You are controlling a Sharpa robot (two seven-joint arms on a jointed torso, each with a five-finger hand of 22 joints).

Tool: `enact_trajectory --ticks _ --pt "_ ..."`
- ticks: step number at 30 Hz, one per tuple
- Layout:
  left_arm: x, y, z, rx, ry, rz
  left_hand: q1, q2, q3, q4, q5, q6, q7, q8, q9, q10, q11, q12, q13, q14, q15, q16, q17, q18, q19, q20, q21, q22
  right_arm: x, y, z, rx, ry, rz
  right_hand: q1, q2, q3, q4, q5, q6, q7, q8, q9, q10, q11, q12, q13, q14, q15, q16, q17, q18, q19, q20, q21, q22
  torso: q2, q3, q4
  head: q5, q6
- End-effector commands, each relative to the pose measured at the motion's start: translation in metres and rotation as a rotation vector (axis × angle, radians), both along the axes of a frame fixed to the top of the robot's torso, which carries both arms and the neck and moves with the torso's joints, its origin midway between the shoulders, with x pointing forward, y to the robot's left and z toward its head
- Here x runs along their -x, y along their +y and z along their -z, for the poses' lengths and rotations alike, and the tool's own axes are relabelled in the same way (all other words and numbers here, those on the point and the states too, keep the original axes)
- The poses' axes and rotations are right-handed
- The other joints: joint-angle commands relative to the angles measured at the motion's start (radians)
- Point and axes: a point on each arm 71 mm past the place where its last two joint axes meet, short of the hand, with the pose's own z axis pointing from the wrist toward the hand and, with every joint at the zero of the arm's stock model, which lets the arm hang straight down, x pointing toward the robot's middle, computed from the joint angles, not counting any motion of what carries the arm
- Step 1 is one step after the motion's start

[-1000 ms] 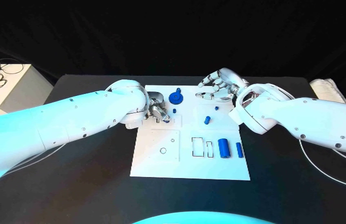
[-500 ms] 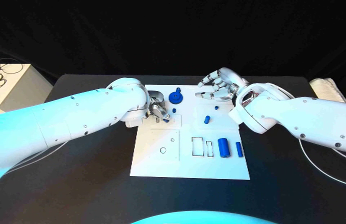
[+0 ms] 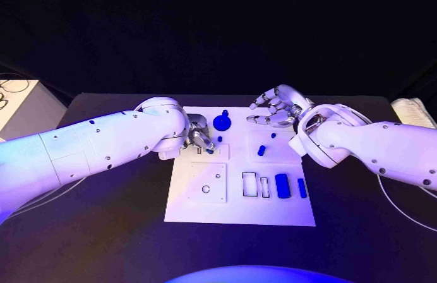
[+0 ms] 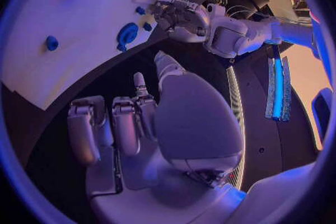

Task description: Assemble the parts on the task board

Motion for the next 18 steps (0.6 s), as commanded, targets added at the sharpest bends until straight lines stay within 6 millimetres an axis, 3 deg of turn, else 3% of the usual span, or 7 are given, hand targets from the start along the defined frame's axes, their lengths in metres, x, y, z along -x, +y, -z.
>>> enact_trajectory --ticks 1,14,18 --pt "0.0068 -0.002 0.0105 -0.026 0.058 0.031 0.018 0.009 0.101 -0.108 0.007 0.05 -0.047 -0.006 -0.001 0.006 0.001 0.005 0.002 0.106 -0.009 0.004 0.263 -0.006 0.006 0.0 0.003 0.001 0.0007 0.0015 0.0003 0.004 0.001 -0.019 -0.008 -0.001 0.003 0.001 0.001 -0.004 0.001 0.006 0.001 -0.007 -0.003 -0.004 0.15 0.098 -0.006 0.0 0.248 -0.007 0.089 -0.006 -0.004 0.244 0.0 -0.0005 0.0005 0.0 -0.002" --pt "0.0077 -0.002 0.0102 -0.027 0.057 0.035 0.005 0.011 0.116 -0.109 0.025 0.076 -0.054 0.001 0.001 0.024 -0.004 0.011 0.018 0.106 -0.012 0.004 0.263 -0.008 0.016 -0.003 0.006 0.012 0.0006 0.0012 0.0004 0.005 0.002 -0.018 -0.008 -0.001 0.003 0.001 0.001 -0.004 0.001 0.006 0.001 -0.007 -0.003 -0.004 0.15 0.098 -0.006 0.0 0.248 -0.007 0.089 -0.006 -0.004 0.244 0.0 -0.001 0.0001 0.0 -0.004" --pt "0.0079 -0.0015 0.0102 -0.03 0.055 0.037 0.006 0.012 0.139 -0.125 0.037 0.084 -0.058 0.003 0.003 0.034 -0.009 0.013 0.026 0.106 -0.016 0.004 0.263 -0.01 0.023 -0.006 0.009 0.02 0.0006 0.0011 0.0005 0.005 0.002 -0.018 -0.008 -0.001 0.003 0.001 0.001 -0.004 0.001 0.006 0.001 -0.007 -0.003 -0.004 0.15 0.098 -0.006 0.0 0.248 -0.007 0.089 -0.006 -0.004 0.244 0.0 -0.0009 0.0001 -0.001 -0.005"
